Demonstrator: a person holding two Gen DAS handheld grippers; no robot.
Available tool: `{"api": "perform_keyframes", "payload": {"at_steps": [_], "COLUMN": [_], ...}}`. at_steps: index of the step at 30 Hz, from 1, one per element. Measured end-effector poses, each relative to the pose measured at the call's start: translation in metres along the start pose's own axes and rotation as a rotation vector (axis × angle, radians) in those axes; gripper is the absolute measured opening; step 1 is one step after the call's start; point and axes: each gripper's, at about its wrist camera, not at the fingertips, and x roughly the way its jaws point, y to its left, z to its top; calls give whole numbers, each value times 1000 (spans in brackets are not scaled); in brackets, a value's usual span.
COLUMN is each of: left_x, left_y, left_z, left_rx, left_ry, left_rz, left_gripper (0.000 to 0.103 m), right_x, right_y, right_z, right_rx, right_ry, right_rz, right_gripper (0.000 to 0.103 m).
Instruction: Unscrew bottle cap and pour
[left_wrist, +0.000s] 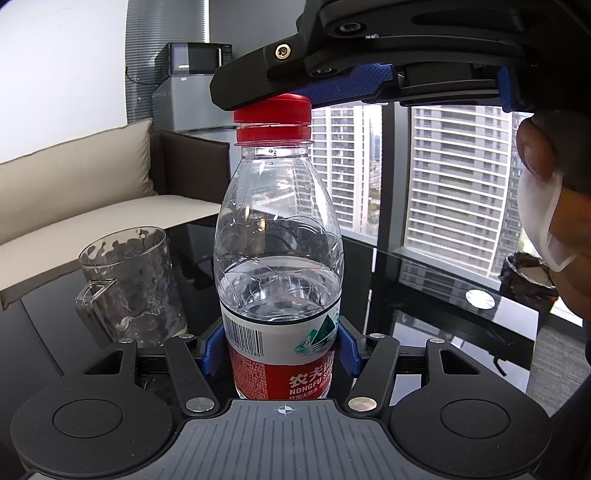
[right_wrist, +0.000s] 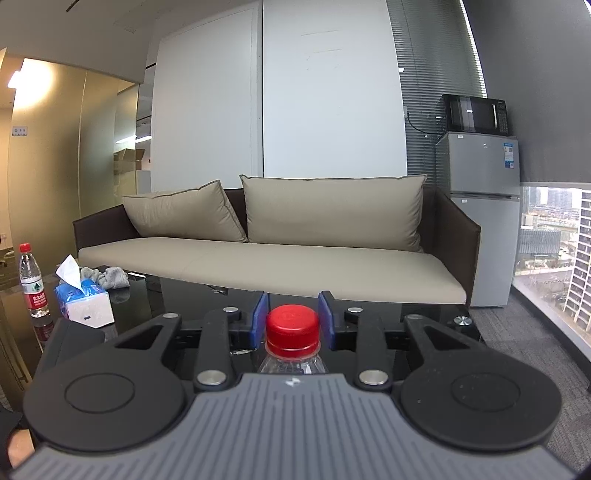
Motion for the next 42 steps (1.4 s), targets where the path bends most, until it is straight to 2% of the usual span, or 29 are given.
{"api": "perform_keyframes", "payload": {"at_steps": [5,9,13,16,19,23,29,31,42], "left_x": [0,-1,-1,0,1,1,2,2,0], "left_y": [2,2,0,1,3,2,2,2,2], "left_z": [-1,-2,-2,-2,-1,-1,-2,-1,-3], "left_rx": [-6,-5,3,2,-3,-2,-3,-2,9], "left_ry": [1,0,-3,-2,0,1,2,2,-7], "left_rz": [-3,-6,-4,-3,-4,-3,-2,-2,-1], "left_gripper": [56,56,56,56,56,56,56,56,56], "right_x": [1,2,3,1,-5,-9,-5,-4,-7], "right_y": [0,-15,-33,-34,-27,-19,-19,-22,-27], "right_z": [-1,-1,0,0,1,0,-3,-3,-4], "right_rx": [-67,-111,-63,-14,-11,-25,-33,-22,-22], "right_ry": [-9,-13,-14,-18,-31,-14,-5,5,7], "right_rz": [50,154,238,225,174,158,116,132,148], "right_gripper": [32,31,32,33,39,44,43,38,38]}}
